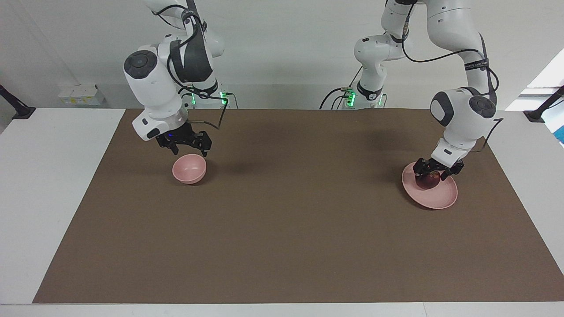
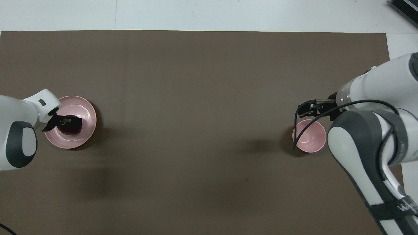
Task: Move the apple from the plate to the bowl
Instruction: 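Lift the apple with the left gripper while the right gripper approaches it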
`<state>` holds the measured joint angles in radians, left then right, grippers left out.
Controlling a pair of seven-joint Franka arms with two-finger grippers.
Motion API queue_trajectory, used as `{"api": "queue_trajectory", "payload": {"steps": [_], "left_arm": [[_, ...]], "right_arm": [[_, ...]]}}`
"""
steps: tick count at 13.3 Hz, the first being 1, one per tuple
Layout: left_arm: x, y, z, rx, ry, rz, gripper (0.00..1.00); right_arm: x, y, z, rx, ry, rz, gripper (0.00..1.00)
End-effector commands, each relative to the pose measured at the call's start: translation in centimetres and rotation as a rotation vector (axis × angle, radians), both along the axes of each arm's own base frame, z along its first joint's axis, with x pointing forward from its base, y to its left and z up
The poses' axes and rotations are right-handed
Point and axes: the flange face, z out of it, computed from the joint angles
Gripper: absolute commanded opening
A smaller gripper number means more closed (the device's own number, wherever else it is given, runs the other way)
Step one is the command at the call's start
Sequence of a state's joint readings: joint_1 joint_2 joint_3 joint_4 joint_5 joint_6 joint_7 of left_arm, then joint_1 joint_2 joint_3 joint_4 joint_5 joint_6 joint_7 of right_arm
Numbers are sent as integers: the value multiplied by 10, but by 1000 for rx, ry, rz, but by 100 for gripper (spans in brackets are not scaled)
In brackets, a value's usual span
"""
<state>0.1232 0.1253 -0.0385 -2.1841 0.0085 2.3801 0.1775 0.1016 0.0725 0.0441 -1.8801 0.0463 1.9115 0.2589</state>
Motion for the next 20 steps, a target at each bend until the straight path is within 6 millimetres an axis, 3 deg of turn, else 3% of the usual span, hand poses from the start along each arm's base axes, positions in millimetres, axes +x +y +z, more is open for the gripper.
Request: {"api": "queue_trajectory", "payload": {"steps": [1, 4, 7, 8, 10, 12, 16, 17, 20], "left_arm": [[-6, 1, 3, -2, -5, -11, 0], [-4, -6, 18, 0, -27, -25, 0], [-12, -18, 61, -25, 27, -26, 0], [-14, -29, 83, -68, 43, -18, 0], [-21, -58, 114, -167, 67, -10, 0], [-27, -93, 123, -254, 85, -28, 0], [-40, -188, 134, -436, 124, 45, 0], [-40, -204, 142, -485, 118, 44, 0], [-44, -229, 154, -611, 124, 66, 0]], "right_arm": [[-2, 20, -7, 30, -1, -50, 100], [-1, 34, -15, 137, 37, -145, 100], [1, 53, -31, 233, 100, -292, 100], [2, 62, -39, 263, 134, -347, 100], [4, 82, -39, 327, 138, -460, 100], [2, 104, -35, 374, 177, -597, 100], [0, 146, -21, 503, 234, -811, 100], [-4, 161, -19, 513, 232, -830, 100], [-14, 193, -15, 541, 245, -876, 100]]}}
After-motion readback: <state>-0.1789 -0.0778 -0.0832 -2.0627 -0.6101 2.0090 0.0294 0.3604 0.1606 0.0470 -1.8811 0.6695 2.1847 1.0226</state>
